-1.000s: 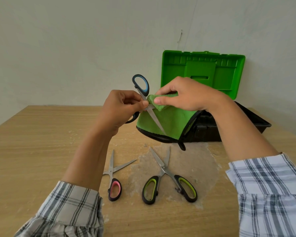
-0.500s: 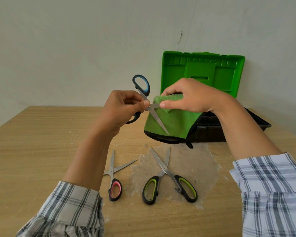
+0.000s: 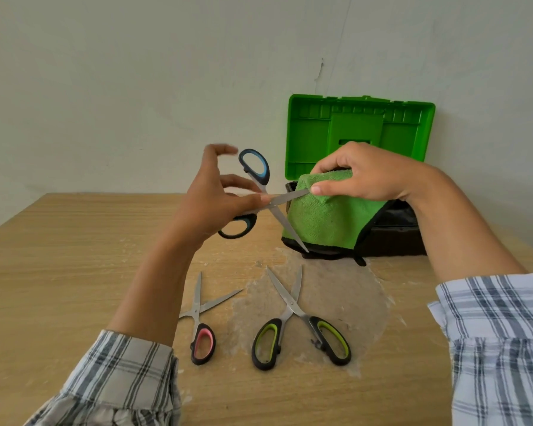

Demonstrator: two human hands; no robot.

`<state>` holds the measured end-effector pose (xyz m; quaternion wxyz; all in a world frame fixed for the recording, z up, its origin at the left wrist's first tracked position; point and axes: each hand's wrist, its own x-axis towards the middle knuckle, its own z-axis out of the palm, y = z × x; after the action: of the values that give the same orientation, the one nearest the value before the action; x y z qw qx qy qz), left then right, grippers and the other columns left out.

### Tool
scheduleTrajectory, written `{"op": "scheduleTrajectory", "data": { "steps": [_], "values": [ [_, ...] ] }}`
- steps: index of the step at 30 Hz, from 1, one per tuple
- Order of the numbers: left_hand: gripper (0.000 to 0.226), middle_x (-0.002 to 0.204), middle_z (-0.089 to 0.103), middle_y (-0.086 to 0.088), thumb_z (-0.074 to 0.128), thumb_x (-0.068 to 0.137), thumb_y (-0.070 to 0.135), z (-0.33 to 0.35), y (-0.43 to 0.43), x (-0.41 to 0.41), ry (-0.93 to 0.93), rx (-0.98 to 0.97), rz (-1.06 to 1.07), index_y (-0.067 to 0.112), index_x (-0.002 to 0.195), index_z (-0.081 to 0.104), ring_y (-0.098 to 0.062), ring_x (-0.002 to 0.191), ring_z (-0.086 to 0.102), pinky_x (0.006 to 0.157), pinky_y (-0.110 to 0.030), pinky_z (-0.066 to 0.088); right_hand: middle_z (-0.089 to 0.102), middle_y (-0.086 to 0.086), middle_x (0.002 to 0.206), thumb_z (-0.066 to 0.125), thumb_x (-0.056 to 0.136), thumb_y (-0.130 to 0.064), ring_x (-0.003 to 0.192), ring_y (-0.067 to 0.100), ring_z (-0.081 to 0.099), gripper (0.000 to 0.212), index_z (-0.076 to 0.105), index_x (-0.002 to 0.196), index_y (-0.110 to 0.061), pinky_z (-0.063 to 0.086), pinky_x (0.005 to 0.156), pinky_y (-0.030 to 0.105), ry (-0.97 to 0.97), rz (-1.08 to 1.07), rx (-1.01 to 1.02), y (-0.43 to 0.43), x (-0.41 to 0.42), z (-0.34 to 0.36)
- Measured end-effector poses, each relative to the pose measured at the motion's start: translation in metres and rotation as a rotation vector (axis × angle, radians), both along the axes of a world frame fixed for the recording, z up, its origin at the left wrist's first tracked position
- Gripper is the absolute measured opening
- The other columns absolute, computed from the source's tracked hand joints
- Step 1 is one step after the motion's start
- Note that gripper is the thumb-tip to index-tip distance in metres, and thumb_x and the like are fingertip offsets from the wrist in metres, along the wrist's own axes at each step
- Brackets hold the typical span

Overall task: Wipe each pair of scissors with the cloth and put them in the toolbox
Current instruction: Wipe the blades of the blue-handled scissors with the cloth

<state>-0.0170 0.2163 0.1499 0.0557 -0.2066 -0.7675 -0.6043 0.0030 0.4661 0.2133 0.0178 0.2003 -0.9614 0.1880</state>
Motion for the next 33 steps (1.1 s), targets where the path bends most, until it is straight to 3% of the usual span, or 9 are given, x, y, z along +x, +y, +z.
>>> {"op": "scheduleTrajectory", "data": {
  "steps": [2,5,12,16,19,24,28,31,33],
  "values": [
    [0.096,0.120,0.059,0.000,0.089,0.067,0.019,0.001,-0.001,0.001,0.125,-0.116,-0.004,0.041,0.137,0.028,-0.020,0.084,0.072,0.082,-0.034,0.057,0.071,-0.020,0.106,0.067,0.092,-0.036,0.097,-0.012,0.062,0.023,0.075,0.110,-0.023,0.043,0.094,0.016,-0.012,0.017,0.066,0.000,-0.002,0.002],
    [0.081,0.144,0.030,0.004,0.088,0.067,0.032,-0.001,0.001,0.000,0.310,-0.391,0.014,0.048,0.133,0.042,-0.018,0.129,0.041,0.103,-0.038,0.042,0.067,-0.028,0.100,0.067,0.093,-0.036,0.087,-0.022,0.057,0.024,0.075,0.112,-0.024,0.037,0.072,0.000,-0.028,0.033,0.150,-0.002,-0.005,0.002],
    [0.005,0.126,0.045,0.029,0.069,0.083,0.047,-0.004,0.002,0.000,0.473,-0.781,0.058,0.050,0.085,0.066,-0.020,0.135,0.017,0.102,-0.042,0.014,0.062,-0.028,0.084,0.067,0.094,-0.031,0.068,-0.024,0.054,0.021,0.074,0.111,-0.019,0.035,0.059,-0.001,-0.019,0.055,0.195,-0.011,-0.010,0.003],
    [0.003,0.104,0.057,0.031,0.065,0.086,0.050,-0.005,-0.001,-0.004,0.450,-0.765,0.039,0.048,0.084,0.067,-0.010,0.128,0.029,0.105,-0.047,0.014,0.063,-0.025,0.082,0.066,0.095,-0.030,0.065,-0.021,0.055,0.021,0.073,0.112,-0.019,0.037,0.057,0.000,-0.012,0.065,0.213,-0.017,-0.009,0.009],
    [0.010,0.082,0.063,0.027,0.063,0.088,0.051,-0.006,-0.004,-0.006,0.419,-0.748,-0.034,0.045,0.086,0.070,0.002,0.101,0.051,0.104,-0.048,0.024,0.067,-0.021,0.089,0.066,0.094,-0.033,0.071,-0.016,0.058,0.024,0.073,0.114,-0.021,0.038,0.058,0.003,-0.001,0.069,0.243,-0.021,-0.010,0.013],
    [0.005,0.074,0.070,0.019,0.072,0.087,0.028,-0.003,-0.005,-0.006,0.370,-0.569,-0.189,0.032,0.085,0.074,0.002,0.079,0.063,0.072,-0.007,0.043,0.065,-0.025,0.087,0.067,0.094,-0.034,0.071,-0.020,0.057,0.024,0.072,0.113,-0.022,0.036,0.059,0.001,0.006,0.055,0.234,-0.021,-0.010,0.018],
    [0.006,0.072,0.071,0.012,0.072,0.087,0.026,0.000,-0.008,-0.005,0.309,-0.512,-0.194,0.023,0.088,0.077,0.001,0.071,0.063,0.066,-0.009,0.044,0.071,-0.018,0.101,0.065,0.094,-0.035,0.088,-0.011,0.063,0.025,0.073,0.114,-0.022,0.042,0.071,0.005,0.023,0.034,0.161,-0.016,-0.008,0.020],
    [0.005,0.068,0.070,0.010,0.072,0.086,0.024,0.002,-0.016,-0.005,0.253,-0.443,-0.184,0.021,0.087,0.076,0.006,0.063,0.061,0.061,-0.006,0.041,0.071,-0.011,0.106,0.066,0.094,-0.030,0.097,0.000,0.064,0.024,0.072,0.116,-0.020,0.047,0.093,0.024,0.134,-0.041,-0.035,-0.004,-0.008,0.022],
    [0.005,0.070,0.072,0.009,0.072,0.086,0.025,0.002,-0.022,-0.008,0.215,-0.339,-0.146,0.021,0.087,0.076,0.003,0.066,0.064,0.063,-0.008,0.044,0.070,-0.015,0.099,0.067,0.094,-0.026,0.095,-0.003,0.065,0.018,0.071,0.111,-0.023,0.046,0.095,0.025,0.204,-0.132,-0.360,0.008,-0.008,0.018]
  ]
}}
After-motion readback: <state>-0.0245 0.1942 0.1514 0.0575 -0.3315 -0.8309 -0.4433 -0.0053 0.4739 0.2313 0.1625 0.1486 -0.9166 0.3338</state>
